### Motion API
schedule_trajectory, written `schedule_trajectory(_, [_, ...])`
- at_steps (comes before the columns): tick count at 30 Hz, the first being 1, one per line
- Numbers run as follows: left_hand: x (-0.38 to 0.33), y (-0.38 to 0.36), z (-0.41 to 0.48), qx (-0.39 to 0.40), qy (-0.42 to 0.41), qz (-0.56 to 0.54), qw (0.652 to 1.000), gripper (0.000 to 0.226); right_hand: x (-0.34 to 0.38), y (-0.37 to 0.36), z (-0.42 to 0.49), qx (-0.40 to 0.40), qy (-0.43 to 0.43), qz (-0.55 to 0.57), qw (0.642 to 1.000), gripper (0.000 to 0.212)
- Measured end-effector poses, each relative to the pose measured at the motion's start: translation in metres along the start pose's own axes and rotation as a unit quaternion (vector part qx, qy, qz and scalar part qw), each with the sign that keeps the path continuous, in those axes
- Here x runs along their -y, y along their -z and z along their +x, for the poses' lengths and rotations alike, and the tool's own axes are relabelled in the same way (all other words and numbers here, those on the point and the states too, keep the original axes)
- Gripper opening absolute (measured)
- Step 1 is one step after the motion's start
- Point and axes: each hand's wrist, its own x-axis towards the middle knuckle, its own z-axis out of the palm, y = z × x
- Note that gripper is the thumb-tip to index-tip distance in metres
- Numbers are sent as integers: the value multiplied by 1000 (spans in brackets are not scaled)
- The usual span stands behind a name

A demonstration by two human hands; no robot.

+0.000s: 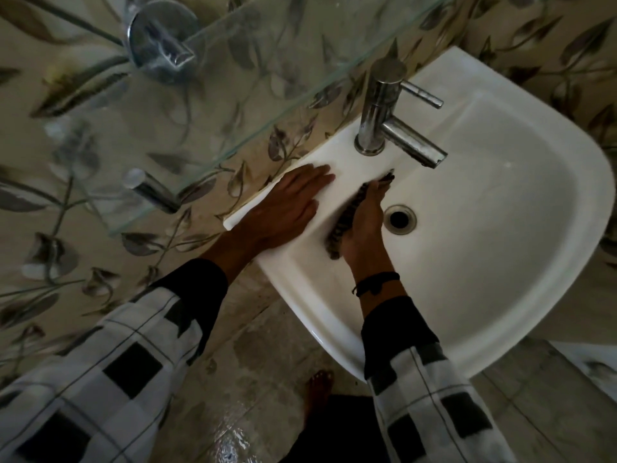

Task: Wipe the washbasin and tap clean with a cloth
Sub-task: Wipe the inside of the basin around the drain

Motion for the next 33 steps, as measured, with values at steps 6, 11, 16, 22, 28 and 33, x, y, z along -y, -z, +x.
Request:
schedule_trajectory(6, [1, -3, 0, -13, -51, 60, 997, 50, 8, -2, -11, -15, -9, 52, 999, 106])
schedule_trajectory(11, [3, -6, 1, -10, -52, 66, 996, 50, -21, 10, 0, 40, 9, 58, 997, 89])
schedule_trajectory(16, [5, -8, 0, -11, -45, 66, 997, 50, 29, 9, -30, 37, -2, 57, 998, 63])
schedule_trajectory(22, [5, -7, 0, -6, -41, 56, 998, 51, -7, -6, -43, 25, 24, 50, 998, 100])
schedule_trajectory(28, [3, -6, -1, -6, -35, 49, 998, 51, 2, 2, 0, 0, 19, 16, 1000, 95])
schedule_trajectory(33, [4, -5, 0, -14, -41, 54, 998, 51, -19, -6, -33, 11, 1, 3, 1000, 89])
